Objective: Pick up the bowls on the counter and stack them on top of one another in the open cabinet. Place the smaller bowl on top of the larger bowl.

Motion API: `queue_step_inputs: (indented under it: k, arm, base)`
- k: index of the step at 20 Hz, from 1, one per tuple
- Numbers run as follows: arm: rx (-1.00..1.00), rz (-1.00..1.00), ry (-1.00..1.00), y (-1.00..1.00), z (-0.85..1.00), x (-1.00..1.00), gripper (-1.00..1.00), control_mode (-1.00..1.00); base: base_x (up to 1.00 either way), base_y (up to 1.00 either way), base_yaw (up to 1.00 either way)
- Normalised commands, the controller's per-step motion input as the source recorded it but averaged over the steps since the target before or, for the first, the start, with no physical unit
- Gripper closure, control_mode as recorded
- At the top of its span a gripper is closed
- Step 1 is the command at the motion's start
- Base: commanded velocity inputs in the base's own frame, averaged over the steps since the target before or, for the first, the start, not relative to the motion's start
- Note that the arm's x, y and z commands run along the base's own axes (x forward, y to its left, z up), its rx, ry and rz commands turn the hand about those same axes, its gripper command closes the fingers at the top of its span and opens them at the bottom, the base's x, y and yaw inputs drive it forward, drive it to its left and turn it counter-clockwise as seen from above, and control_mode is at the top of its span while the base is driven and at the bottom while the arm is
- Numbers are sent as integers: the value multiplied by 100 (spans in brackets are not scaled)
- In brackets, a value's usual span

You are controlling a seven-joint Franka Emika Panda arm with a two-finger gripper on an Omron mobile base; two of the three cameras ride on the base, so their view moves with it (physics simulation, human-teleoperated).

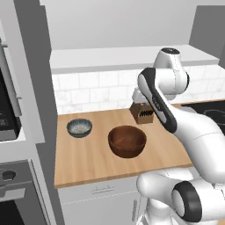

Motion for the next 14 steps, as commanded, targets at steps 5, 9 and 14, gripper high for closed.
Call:
queue_step_inputs:
  k: [5,9,14]
  arm:
    - [0,0,14,0,-16,0,-100,-100]
    - [-8,5,23,49,-20,0,-100,-100]
    - [-23,37,4,100,-38,0,-100,-100]
  base:
    - [0,0,0]
    - [0,0,0]
    - [0,0,0]
